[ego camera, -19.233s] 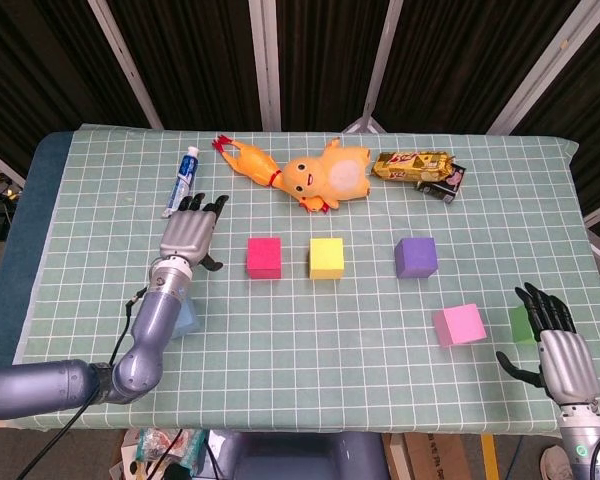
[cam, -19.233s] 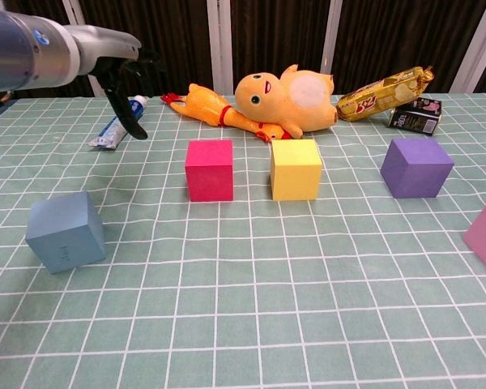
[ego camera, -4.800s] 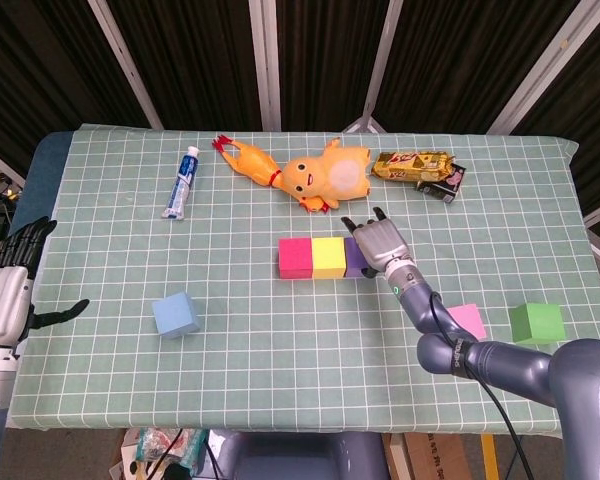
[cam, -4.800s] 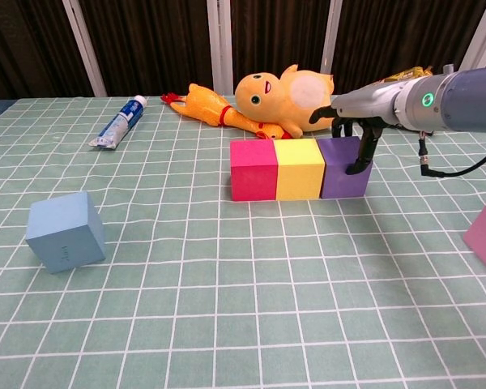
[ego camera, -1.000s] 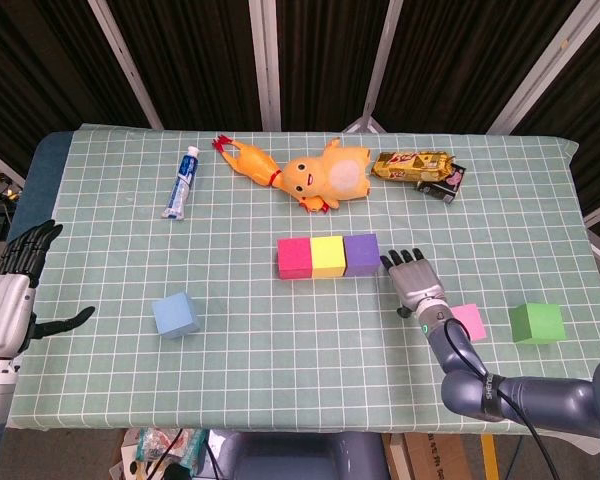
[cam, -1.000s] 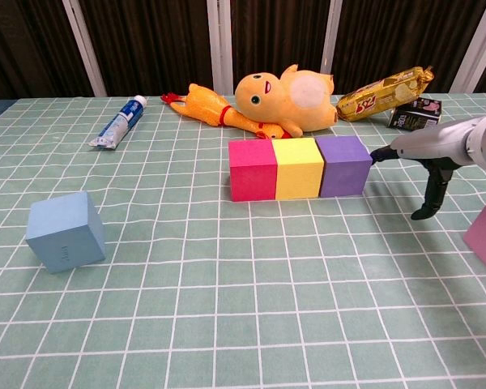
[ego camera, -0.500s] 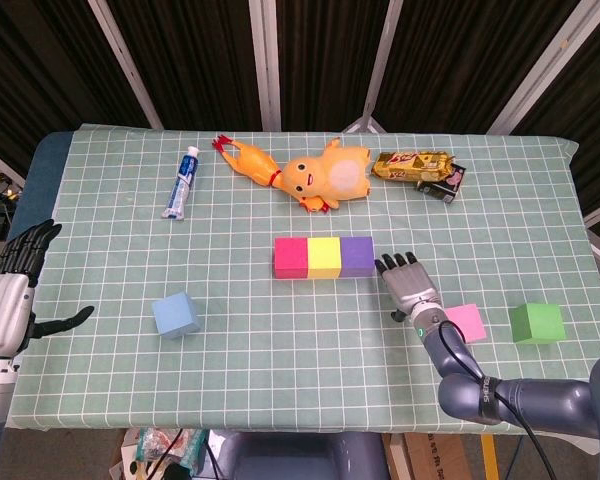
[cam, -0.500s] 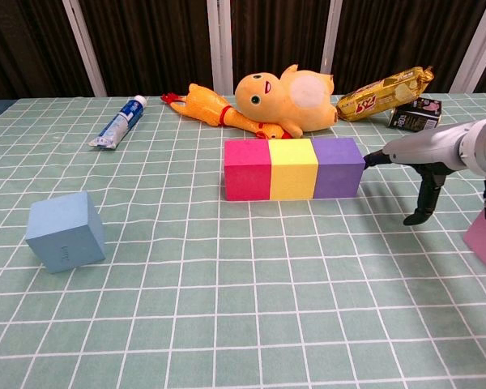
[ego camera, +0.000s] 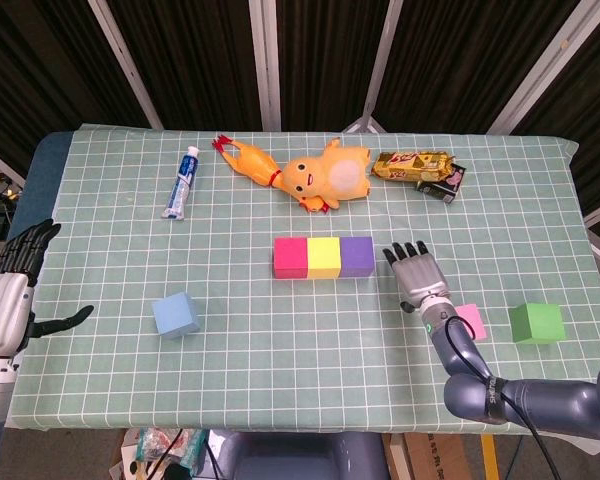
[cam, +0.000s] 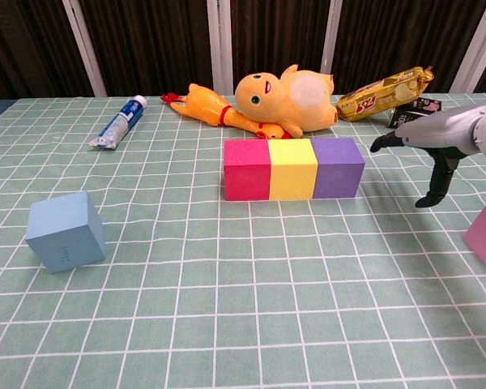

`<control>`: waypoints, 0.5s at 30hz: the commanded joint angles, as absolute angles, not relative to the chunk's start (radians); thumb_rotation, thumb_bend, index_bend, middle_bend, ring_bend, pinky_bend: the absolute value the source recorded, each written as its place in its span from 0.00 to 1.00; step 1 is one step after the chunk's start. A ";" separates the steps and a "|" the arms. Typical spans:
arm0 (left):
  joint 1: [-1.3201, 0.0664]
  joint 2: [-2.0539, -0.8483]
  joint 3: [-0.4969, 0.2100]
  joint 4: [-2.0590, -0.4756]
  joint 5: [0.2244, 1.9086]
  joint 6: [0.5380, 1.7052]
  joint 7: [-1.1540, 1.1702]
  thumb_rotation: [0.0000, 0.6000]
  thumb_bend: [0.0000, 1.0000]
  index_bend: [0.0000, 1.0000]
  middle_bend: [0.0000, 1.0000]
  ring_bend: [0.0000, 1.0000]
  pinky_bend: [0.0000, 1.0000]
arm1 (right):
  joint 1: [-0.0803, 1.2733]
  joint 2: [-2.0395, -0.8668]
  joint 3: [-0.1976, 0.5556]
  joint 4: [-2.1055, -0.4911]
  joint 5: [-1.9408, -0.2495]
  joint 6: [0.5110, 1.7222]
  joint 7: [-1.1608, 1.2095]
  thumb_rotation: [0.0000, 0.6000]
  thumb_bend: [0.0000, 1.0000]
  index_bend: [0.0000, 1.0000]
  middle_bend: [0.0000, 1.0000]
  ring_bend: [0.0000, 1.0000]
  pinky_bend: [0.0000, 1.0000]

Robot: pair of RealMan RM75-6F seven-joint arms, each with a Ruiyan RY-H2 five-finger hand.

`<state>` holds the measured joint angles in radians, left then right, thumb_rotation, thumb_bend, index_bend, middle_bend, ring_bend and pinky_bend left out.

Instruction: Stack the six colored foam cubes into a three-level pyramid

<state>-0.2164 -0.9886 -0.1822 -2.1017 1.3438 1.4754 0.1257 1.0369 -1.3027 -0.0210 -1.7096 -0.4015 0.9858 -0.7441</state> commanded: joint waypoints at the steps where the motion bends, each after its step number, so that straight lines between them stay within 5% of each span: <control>1: -0.217 -0.989 -0.182 -2.101 1.343 1.475 0.126 1.00 0.11 0.00 0.02 0.00 0.02 | 1.024 -1.277 -0.014 -1.733 -0.428 1.001 -0.729 1.00 0.27 0.00 0.00 0.02 0.00; 15: -0.215 -0.992 -0.175 -2.103 1.359 1.476 0.134 1.00 0.11 0.00 0.02 0.00 0.02 | 0.887 -1.061 -0.034 -1.907 -0.739 1.042 -0.579 1.00 0.27 0.00 0.00 0.01 0.00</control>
